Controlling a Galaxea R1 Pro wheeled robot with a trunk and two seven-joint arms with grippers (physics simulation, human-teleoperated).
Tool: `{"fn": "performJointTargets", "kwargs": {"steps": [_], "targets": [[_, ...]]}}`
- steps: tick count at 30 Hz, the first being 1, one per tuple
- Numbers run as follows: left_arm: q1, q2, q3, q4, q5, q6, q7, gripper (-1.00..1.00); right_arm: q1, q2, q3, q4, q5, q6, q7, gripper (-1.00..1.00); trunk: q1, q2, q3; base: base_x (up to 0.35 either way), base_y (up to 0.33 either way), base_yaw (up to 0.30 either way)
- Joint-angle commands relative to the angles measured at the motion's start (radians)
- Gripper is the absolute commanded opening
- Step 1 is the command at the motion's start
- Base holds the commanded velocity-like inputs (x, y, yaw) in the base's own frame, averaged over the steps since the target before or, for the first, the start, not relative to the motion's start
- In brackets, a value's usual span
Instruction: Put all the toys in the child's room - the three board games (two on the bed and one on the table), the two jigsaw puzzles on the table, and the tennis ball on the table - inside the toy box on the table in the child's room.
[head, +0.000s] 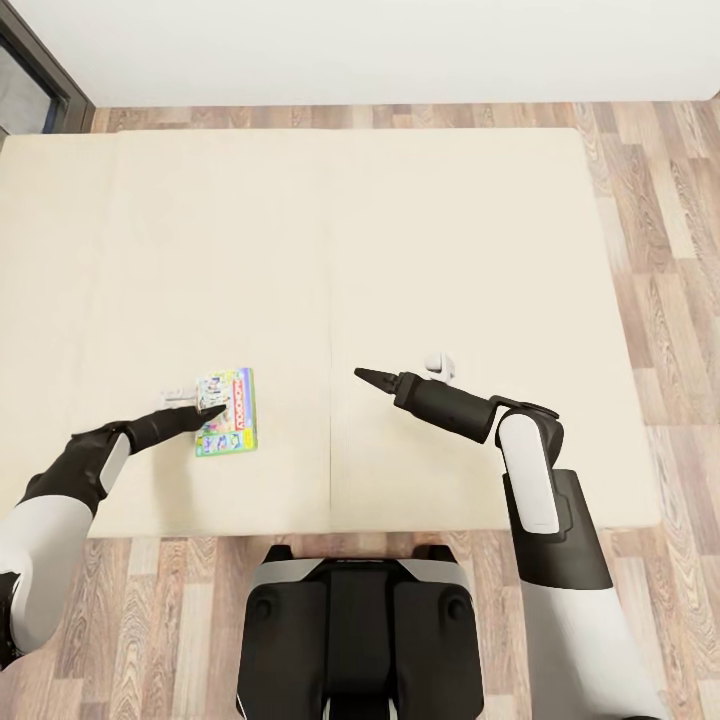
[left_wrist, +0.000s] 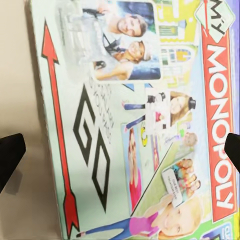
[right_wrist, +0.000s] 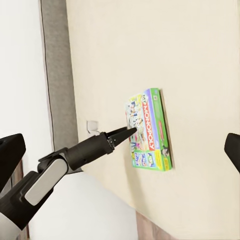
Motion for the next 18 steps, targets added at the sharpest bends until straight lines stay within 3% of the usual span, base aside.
{"fn": "performJointTargets", "kwargs": {"steps": [1,9,18], "targets": [[0.0,-0.001,0.005,-0.003,0.0,0.009,-0.006,1.0,-0.001,0.001,-0.001,0.0,0.01,0.004,0.01,1.0,0.001,-0.002,-0.001,0.0,-0.173,0.0],[0.0,-0.001,0.004,-0.006,0.0,0.008,-0.007,1.0,-0.001,0.001,-0.001,0.0,0.011,0.004,0.01,1.0,0.001,-0.002,-0.001,0.0,-0.085,0.0],[0.0,-0.001,0.003,-0.006,-0.001,0.007,-0.003,1.0,-0.001,0.0,-0.001,0.0,0.011,0.004,0.01,1.0,0.001,-0.002,-0.001,0.0,-0.211,0.0]]}}
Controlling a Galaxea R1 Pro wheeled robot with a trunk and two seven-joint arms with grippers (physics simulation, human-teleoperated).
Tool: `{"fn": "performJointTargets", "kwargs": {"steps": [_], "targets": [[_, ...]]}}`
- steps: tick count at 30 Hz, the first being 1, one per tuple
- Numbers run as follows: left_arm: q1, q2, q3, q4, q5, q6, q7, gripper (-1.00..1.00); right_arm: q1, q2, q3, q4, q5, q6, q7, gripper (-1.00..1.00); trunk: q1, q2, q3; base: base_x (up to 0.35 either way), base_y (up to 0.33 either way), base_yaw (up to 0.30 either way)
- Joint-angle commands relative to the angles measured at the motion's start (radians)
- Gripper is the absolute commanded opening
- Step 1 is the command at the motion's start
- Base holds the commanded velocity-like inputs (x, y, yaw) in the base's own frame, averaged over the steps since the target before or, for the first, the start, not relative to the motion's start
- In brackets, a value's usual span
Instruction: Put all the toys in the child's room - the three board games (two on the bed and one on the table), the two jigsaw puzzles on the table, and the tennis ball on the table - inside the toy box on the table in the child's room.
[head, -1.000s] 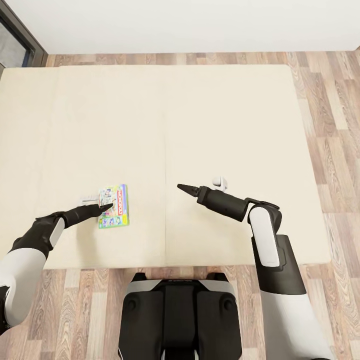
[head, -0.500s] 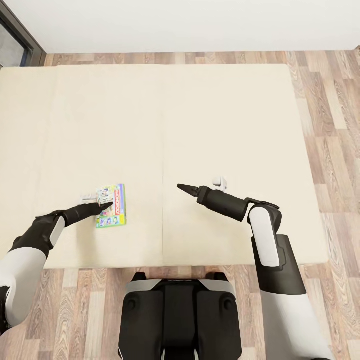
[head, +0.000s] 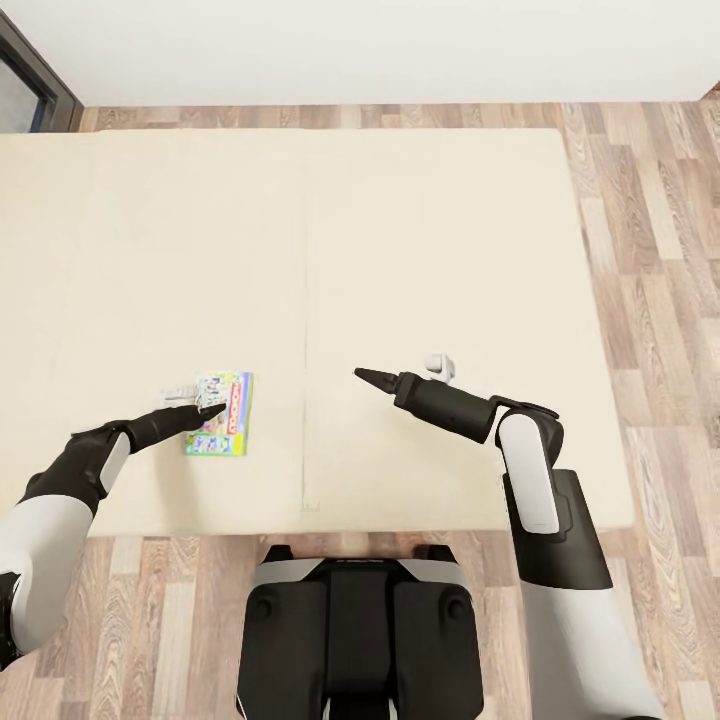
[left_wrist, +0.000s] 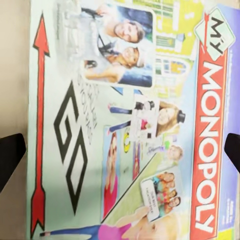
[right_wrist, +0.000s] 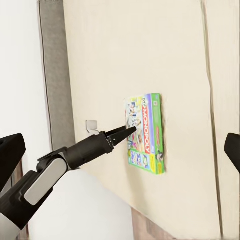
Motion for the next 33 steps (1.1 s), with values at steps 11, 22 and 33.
{"fn": "performJointTargets", "kwargs": {"steps": [11,22,33], "targets": [[0.0,-0.001,0.005,-0.001,0.0,0.008,-0.004,1.0,-0.001,0.0,-0.001,0.0,0.01,0.003,0.01,1.0,0.001,-0.002,-0.001,0.0,-0.193,0.0],[0.0,-0.001,0.005,-0.001,0.0,0.011,-0.004,1.0,-0.001,-0.001,-0.001,0.0,0.01,0.003,0.01,1.0,0.001,-0.002,-0.001,0.0,-0.173,0.0],[0.0,0.0,0.004,-0.001,-0.002,0.021,-0.001,1.0,-0.001,-0.001,-0.003,0.0,0.009,0.003,0.01,1.0,0.001,-0.002,-0.001,0.0,-0.039,0.0]]}}
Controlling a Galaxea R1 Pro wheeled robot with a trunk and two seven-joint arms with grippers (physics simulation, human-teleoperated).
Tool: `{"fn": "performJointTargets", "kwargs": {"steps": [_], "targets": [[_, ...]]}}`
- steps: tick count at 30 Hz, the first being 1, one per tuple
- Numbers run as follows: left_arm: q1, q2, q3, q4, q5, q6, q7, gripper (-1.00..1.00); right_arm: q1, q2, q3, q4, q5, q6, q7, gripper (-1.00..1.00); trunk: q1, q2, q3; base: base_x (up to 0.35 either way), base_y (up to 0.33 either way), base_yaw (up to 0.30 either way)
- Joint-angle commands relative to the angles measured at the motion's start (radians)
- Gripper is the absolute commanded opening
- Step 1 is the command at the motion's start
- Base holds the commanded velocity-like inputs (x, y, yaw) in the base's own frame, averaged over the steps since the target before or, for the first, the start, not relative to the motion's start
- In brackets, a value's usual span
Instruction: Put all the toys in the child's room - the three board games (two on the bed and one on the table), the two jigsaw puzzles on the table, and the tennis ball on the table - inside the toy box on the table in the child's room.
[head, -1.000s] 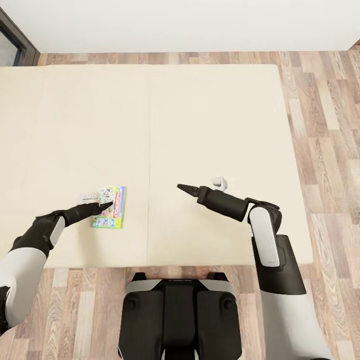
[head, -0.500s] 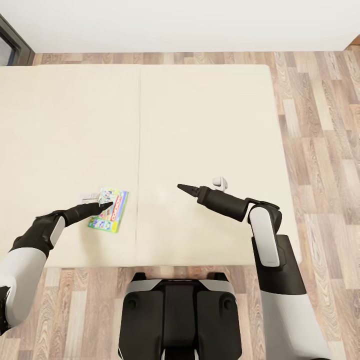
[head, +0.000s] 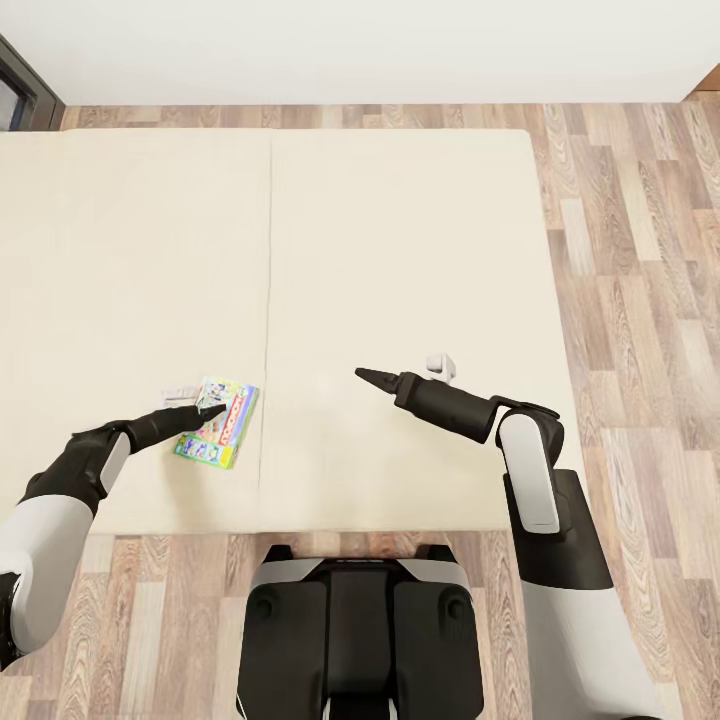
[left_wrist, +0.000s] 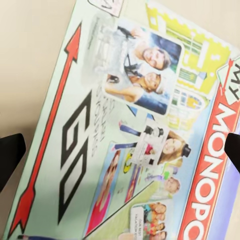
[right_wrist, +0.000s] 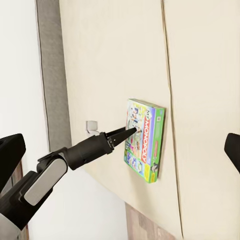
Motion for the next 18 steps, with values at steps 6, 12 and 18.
{"fn": "performJointTargets", "kwargs": {"steps": [6,12,18], "targets": [[0.0,-0.001,0.003,0.001,-0.01,0.014,0.003,1.0,-0.001,0.001,-0.001,0.0,0.01,0.004,0.01,1.0,0.001,-0.002,-0.001,0.0,0.0,0.0],[0.0,-0.001,0.001,0.001,-0.01,0.017,0.053,1.0,-0.001,0.001,0.0,0.0,0.01,0.004,0.01,1.0,0.001,-0.002,-0.001,0.0,0.0,0.0],[0.0,-0.001,0.0,0.001,-0.01,0.022,0.083,1.0,-0.001,0.002,0.0,0.0,0.01,0.004,0.01,1.0,0.001,-0.002,-0.001,0.0,0.0,0.0]]}}
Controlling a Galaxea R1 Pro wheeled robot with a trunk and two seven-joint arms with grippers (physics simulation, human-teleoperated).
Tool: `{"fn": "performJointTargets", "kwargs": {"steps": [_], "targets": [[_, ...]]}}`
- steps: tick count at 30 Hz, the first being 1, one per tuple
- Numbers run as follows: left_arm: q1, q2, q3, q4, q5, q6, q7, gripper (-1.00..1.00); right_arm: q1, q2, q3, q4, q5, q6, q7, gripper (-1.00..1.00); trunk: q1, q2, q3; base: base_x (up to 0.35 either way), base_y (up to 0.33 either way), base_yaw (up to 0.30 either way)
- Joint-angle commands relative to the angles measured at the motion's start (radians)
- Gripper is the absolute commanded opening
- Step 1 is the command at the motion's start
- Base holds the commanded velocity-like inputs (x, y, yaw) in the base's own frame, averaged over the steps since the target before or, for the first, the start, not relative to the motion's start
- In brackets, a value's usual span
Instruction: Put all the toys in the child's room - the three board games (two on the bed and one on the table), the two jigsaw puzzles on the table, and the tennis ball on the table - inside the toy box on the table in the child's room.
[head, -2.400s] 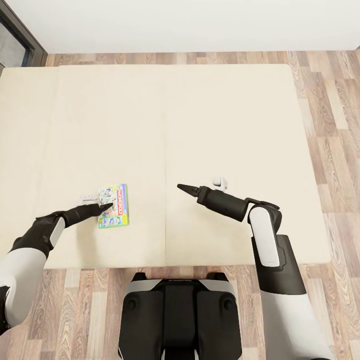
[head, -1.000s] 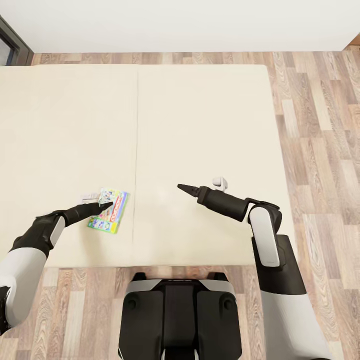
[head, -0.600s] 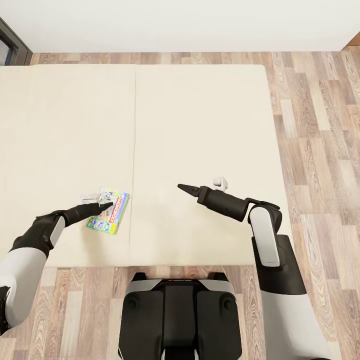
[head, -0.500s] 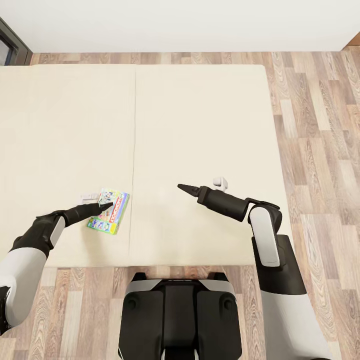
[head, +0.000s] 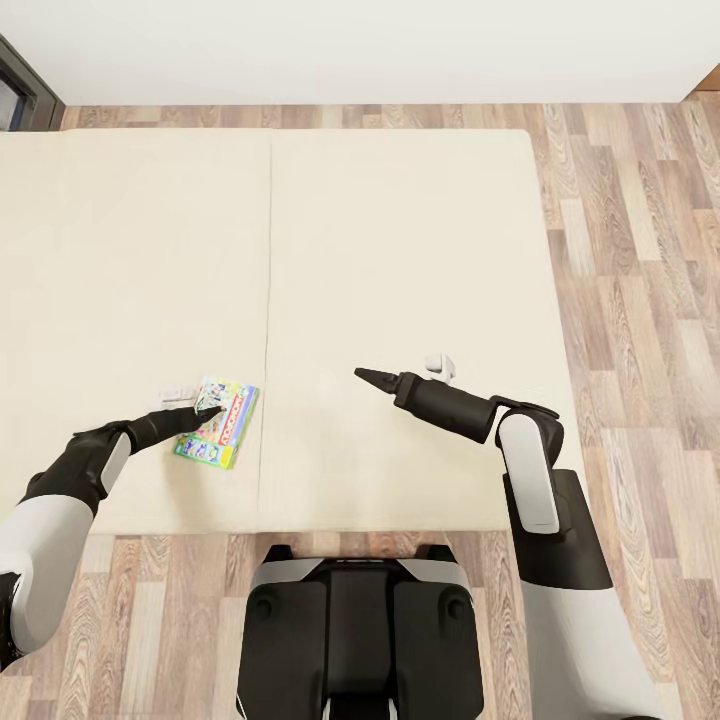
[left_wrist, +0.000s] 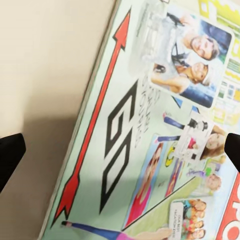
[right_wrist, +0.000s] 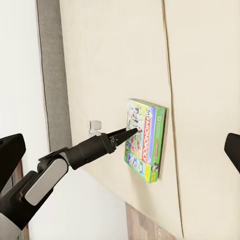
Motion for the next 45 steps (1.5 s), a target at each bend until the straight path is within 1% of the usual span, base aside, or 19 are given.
{"fn": "performJointTargets", "kwargs": {"steps": [1,8,12,16,25,32,43,45], "targets": [[0.0,-0.001,0.006,-0.001,-0.001,0.009,-0.005,1.0,-0.001,0.0,-0.001,0.0,0.011,0.004,0.01,1.0,0.001,-0.002,-0.001,0.0,0.0,0.0],[0.0,-0.001,0.004,-0.001,0.001,0.006,-0.007,1.0,-0.001,0.0,-0.003,0.0,0.01,0.004,0.01,1.0,0.001,-0.002,-0.001,0.0,-0.008,0.0],[0.0,-0.003,0.003,-0.001,0.0,0.007,-0.005,1.0,-0.001,0.0,-0.003,0.0,0.01,0.004,0.01,1.0,0.001,-0.002,-0.001,0.0,-0.197,0.0],[0.0,-0.011,0.003,-0.001,-0.001,0.007,-0.007,1.0,-0.001,0.0,-0.003,0.0,0.01,0.004,0.01,1.0,0.001,-0.002,-0.001,0.0,-0.262,0.0],[0.0,-0.014,0.003,-0.001,-0.001,0.008,-0.01,1.0,-0.001,0.0,-0.001,0.0,0.01,0.004,0.01,1.0,0.001,-0.002,-0.001,-0.039,-0.122,0.0],[0.0,-0.017,0.002,0.0,-0.001,0.008,-0.01,1.0,-0.001,0.0,-0.001,0.0,0.011,0.004,0.01,1.0,0.001,-0.002,-0.001,-0.136,-0.053,0.0],[0.0,-0.021,0.002,0.0,-0.003,0.01,-0.008,1.0,-0.001,0.001,-0.001,0.0,0.012,0.004,0.01,1.0,0.001,-0.002,-0.001,-0.027,-0.034,0.0],[0.0,-0.024,0.002,0.0,-0.003,0.01,-0.007,1.0,-0.001,0.001,-0.001,0.0,0.012,0.004,0.01,1.0,0.001,-0.002,-0.001,-0.002,-0.056,0.0]]}}
